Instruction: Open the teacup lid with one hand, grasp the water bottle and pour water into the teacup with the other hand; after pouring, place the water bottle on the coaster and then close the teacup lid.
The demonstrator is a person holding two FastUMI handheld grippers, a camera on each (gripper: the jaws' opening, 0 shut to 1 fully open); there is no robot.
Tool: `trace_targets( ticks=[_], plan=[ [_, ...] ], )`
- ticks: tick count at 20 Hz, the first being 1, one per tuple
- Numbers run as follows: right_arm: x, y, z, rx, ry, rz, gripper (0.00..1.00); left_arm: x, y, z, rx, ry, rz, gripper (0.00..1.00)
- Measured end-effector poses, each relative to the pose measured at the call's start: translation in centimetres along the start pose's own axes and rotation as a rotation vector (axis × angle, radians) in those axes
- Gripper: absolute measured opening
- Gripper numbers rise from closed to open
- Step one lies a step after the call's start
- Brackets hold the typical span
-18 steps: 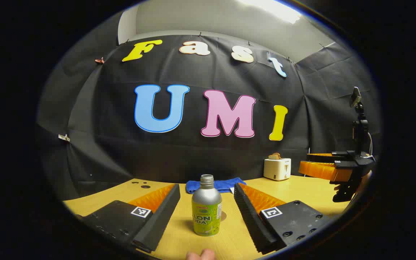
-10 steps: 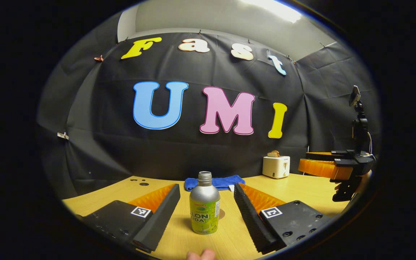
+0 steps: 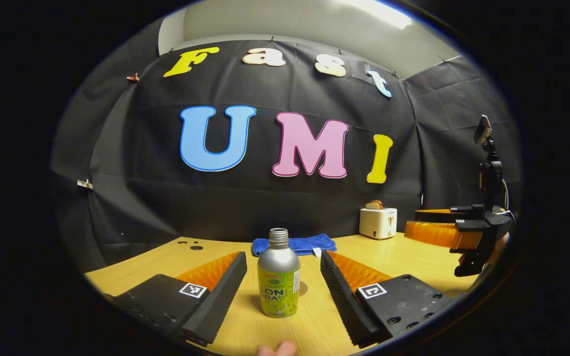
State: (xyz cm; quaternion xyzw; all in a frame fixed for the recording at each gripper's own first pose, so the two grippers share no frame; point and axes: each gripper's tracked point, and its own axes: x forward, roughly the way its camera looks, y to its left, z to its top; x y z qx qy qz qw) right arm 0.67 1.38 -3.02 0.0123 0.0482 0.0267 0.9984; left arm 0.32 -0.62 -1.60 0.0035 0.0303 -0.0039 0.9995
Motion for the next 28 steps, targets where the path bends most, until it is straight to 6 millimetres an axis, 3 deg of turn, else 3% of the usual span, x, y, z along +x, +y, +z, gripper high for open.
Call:
trace_targets(
  ticks=[3,7,11,14,18,21,24,27,28],
  plan=[
    [1.4,1.3,-3.2,-0.028,0.110,0.037,0.93,0.0,0.1,0.0,0.000,0.001,0.001,0.95],
    [3.7,2.1,-7.7,-0.127,0.231,0.054,0.80,0.3,0.1,-0.6,-0.006,0.016,-0.003,0.95],
    [5.4,3.1,-9.7,-0.145,0.284,0.089,0.76,0.4,0.7,-1.0,-0.006,0.027,0.009,0.95],
    [5.9,2.7,-11.0,-0.134,0.318,0.081,0.61,0.5,1.2,-1.3,-0.009,0.035,0.022,0.95],
    [6.1,2.3,-11.8,-0.107,0.336,0.072,0.58,0.5,1.1,-1.5,-0.014,0.039,0.020,0.95],
    [6.1,2.7,-12.0,-0.074,0.343,0.088,0.35,0.6,1.0,-1.4,-0.015,0.041,0.017,0.95],
    [6.1,2.6,-11.7,-0.049,0.339,0.093,0.34,0.6,1.0,-1.7,-0.021,0.045,0.016,0.95],
    [5.9,2.6,-10.4,-0.025,0.300,0.099,0.27,1.0,1.5,-2.1,-0.035,0.054,0.026,0.95],
    [5.9,2.4,-9.8,-0.025,0.282,0.093,0.29,1.1,1.5,-2.4,-0.040,0.058,0.027,0.95]
  ],
)
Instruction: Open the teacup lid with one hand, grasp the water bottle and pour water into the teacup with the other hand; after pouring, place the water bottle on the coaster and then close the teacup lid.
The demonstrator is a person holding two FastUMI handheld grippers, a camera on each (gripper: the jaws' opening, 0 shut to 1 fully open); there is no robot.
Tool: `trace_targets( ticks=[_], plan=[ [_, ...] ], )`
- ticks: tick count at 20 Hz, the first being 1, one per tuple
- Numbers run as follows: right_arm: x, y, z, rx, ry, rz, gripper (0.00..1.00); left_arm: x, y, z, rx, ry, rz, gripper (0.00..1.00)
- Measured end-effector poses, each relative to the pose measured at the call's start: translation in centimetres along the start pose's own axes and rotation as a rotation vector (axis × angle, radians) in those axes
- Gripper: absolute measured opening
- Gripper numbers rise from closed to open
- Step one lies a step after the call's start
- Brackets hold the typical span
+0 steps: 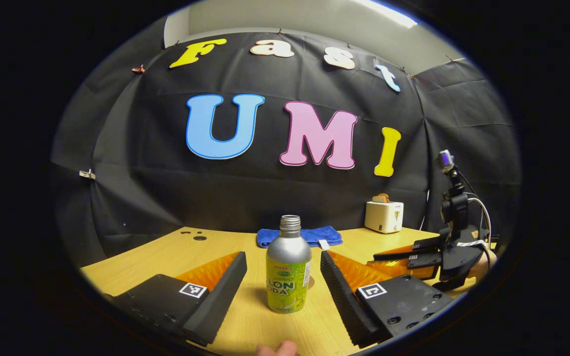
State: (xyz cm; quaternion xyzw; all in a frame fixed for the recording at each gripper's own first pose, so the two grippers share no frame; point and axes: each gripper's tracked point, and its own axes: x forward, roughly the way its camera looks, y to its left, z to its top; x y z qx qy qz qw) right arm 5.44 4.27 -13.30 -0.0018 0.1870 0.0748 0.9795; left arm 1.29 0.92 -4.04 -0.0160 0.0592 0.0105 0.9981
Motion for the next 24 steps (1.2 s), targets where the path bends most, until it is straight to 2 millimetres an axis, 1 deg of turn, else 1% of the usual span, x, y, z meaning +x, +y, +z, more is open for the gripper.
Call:
trace_targets(
  ticks=[4,6,7,8,9,10,11,12,15,16,17,18,20,22,24],
  plan=[
    [-1.8,-1.1,2.4,0.026,-0.071,-0.021,0.37,0.8,-0.1,-1.5,-0.004,0.037,-0.006,0.95],
    [-3.1,-1.8,3.6,0.026,-0.105,-0.038,0.32,0.9,-0.5,-2.6,0.001,0.052,-0.004,0.95],
    [-3.8,-2.4,4.0,0.026,-0.120,-0.048,0.32,1.1,-0.5,-3.0,0.010,0.058,0.002,0.95],
    [-4.5,-2.9,4.5,0.029,-0.132,-0.060,0.37,1.6,-0.6,-3.5,0.018,0.069,0.008,0.95],
    [-5.0,-3.5,4.6,0.030,-0.138,-0.070,0.32,2.1,-0.6,-4.0,0.024,0.081,0.012,0.95],
    [-5.6,-4.0,4.7,0.032,-0.145,-0.082,0.32,2.7,-0.6,-4.5,0.020,0.091,0.015,0.95],
    [-6.0,-4.5,4.9,0.036,-0.152,-0.092,0.27,3.4,-0.6,-5.1,0.009,0.107,0.015,0.95],
    [-6.5,-4.9,5.0,0.043,-0.160,-0.101,0.32,4.0,-0.5,-5.8,-0.007,0.120,0.017,0.95],
    [-7.2,-6.1,5.0,0.069,-0.177,-0.119,0.32,5.8,-0.5,-6.8,-0.012,0.149,0.021,0.95],
    [-7.3,-6.5,4.8,0.075,-0.172,-0.123,0.32,6.1,-0.5,-6.5,-0.004,0.142,0.018,0.95],
    [-7.4,-6.8,4.6,0.076,-0.166,-0.126,0.27,6.6,-0.6,-6.2,0.002,0.138,0.016,0.95],
    [-7.6,-7.3,4.6,0.075,-0.170,-0.137,0.32,6.6,-0.4,-6.3,0.011,0.141,0.026,0.84],
    [-8.2,-8.2,4.9,0.077,-0.177,-0.146,0.32,6.4,-0.5,-6.1,0.071,0.130,0.029,0.82],
    [-8.9,-9.1,5.3,0.080,-0.189,-0.163,0.32,6.2,-0.5,-4.5,0.237,0.086,0.039,0.81],
    [-9.3,-10.3,5.3,0.078,-0.194,-0.188,0.32,6.2,-0.7,-2.7,0.487,0.068,0.063,0.81]
  ],
)
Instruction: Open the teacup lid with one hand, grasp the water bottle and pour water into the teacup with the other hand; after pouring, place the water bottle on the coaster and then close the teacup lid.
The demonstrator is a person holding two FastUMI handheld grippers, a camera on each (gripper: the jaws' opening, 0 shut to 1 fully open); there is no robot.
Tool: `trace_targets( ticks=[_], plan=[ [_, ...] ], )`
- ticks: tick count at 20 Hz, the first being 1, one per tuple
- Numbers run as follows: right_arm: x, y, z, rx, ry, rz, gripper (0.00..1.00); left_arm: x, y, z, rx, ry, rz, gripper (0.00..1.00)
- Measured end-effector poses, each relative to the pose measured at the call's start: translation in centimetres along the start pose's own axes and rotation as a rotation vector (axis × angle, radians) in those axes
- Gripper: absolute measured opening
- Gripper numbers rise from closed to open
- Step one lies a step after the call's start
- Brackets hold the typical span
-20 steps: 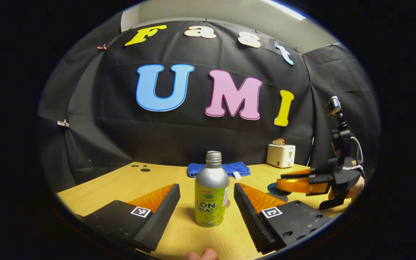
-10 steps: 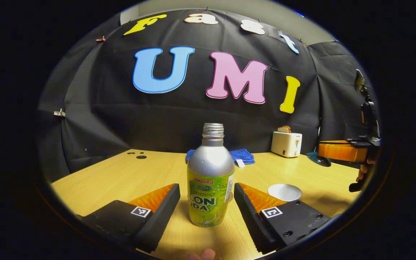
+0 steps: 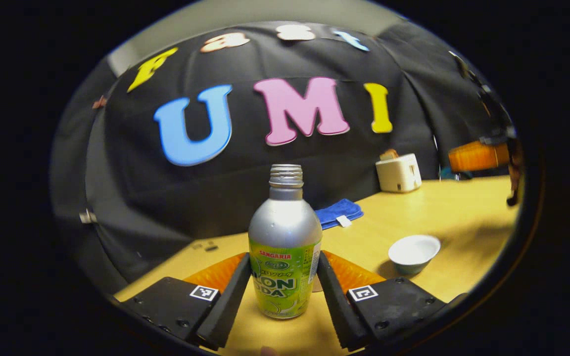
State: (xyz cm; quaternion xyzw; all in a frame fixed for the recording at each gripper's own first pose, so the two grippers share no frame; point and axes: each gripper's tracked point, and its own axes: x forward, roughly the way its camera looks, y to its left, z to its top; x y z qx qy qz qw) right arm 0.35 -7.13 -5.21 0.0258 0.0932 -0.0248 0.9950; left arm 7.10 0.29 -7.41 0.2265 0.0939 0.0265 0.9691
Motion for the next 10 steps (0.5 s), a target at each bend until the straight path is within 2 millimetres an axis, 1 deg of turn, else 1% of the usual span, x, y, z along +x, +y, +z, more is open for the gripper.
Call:
trace_targets(
  ticks=[1,2,3,4,5,6,7,9,10],
  plan=[
    [-0.1,-0.6,0.0,-0.001,0.001,-0.011,0.32,-0.1,0.0,0.6,0.116,-0.002,0.013,0.81],
    [-0.1,-1.1,-0.2,0.002,0.005,-0.021,0.27,-0.3,-0.5,0.6,0.214,-0.002,0.023,0.81],
    [-0.2,-1.5,-0.2,0.006,0.009,-0.026,0.32,-0.4,-0.9,0.6,0.289,0.003,0.022,0.81],
    [-0.3,-1.7,-0.3,0.009,0.010,-0.026,0.27,-0.4,-1.4,0.4,0.344,0.013,0.011,0.80],
    [-0.4,-1.9,-0.2,0.010,0.008,-0.025,0.27,-0.3,-2.0,0.0,0.391,0.025,-0.007,0.78],
    [-0.6,-1.9,0.0,0.010,0.004,-0.026,0.36,-0.2,-2.5,-0.3,0.434,0.039,-0.021,0.80],
    [-0.7,-2.1,0.2,0.010,-0.002,-0.028,0.36,0.0,-2.8,-0.5,0.478,0.053,-0.028,0.80],
    [-1.0,-2.5,0.5,0.010,-0.009,-0.030,0.27,0.4,-3.3,-0.6,0.572,0.072,-0.041,0.80],
    [-1.0,-2.7,0.5,0.009,-0.011,-0.032,0.27,0.7,-3.5,-0.6,0.626,0.078,-0.042,0.80]
  ],
)
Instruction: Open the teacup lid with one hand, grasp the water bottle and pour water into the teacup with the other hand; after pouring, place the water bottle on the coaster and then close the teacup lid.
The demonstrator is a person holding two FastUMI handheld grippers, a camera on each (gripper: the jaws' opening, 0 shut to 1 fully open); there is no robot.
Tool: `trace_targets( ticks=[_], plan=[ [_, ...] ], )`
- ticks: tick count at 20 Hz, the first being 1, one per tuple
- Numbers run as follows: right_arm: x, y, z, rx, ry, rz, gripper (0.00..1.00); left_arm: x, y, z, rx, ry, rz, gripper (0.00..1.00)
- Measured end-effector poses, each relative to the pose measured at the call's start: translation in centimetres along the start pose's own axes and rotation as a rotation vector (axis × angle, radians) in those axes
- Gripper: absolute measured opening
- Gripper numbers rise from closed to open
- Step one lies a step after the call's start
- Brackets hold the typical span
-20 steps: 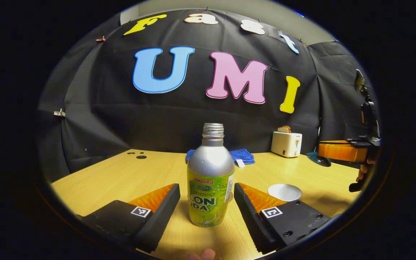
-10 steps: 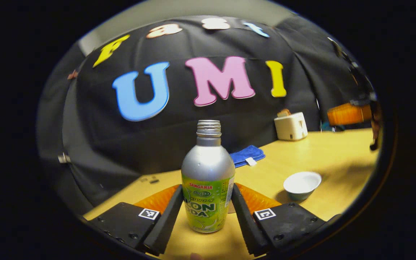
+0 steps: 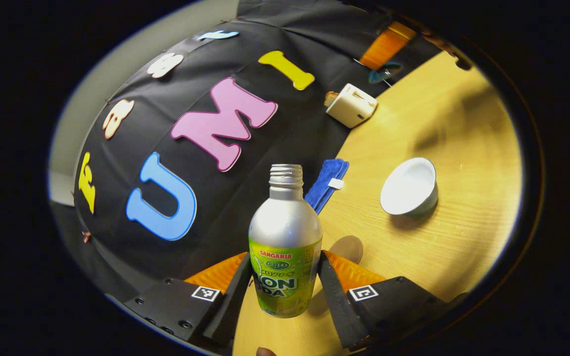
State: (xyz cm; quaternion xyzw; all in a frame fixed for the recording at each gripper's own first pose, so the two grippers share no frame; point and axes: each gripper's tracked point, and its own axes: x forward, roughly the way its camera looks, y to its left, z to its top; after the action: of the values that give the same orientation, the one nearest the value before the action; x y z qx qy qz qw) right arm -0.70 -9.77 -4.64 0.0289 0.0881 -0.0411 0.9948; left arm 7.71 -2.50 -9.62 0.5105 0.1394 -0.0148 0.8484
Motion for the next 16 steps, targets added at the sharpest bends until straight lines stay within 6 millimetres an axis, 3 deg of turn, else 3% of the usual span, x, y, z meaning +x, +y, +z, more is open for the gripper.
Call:
trace_targets(
  ticks=[2,3,5,9,10,12,16],
  plan=[
    [-0.1,-0.4,0.1,0.002,-0.001,-0.009,0.32,0.2,-0.1,0.4,0.094,0.000,-0.002,0.80],
    [-0.2,-0.5,0.1,0.006,-0.002,-0.012,0.27,0.5,-0.3,0.7,0.150,-0.004,0.001,0.80],
    [-0.3,-0.7,0.4,0.012,-0.007,-0.015,0.32,0.4,-0.5,0.6,0.244,-0.008,0.007,0.80],
    [-0.6,-0.9,0.6,0.016,-0.014,-0.017,0.32,1.0,-0.8,0.1,0.352,0.009,-0.003,0.79],
    [-0.7,-0.8,0.7,0.016,-0.017,-0.015,0.27,1.0,-0.6,0.0,0.379,0.010,-0.001,0.80],
    [-0.8,-0.7,1.1,0.010,-0.026,-0.016,0.32,0.8,-0.7,0.0,0.449,-0.002,0.013,0.79],
    [-1.1,-0.6,1.5,0.012,-0.033,-0.013,0.32,0.9,-0.6,-0.1,0.559,-0.022,0.030,0.79]
  ],
)
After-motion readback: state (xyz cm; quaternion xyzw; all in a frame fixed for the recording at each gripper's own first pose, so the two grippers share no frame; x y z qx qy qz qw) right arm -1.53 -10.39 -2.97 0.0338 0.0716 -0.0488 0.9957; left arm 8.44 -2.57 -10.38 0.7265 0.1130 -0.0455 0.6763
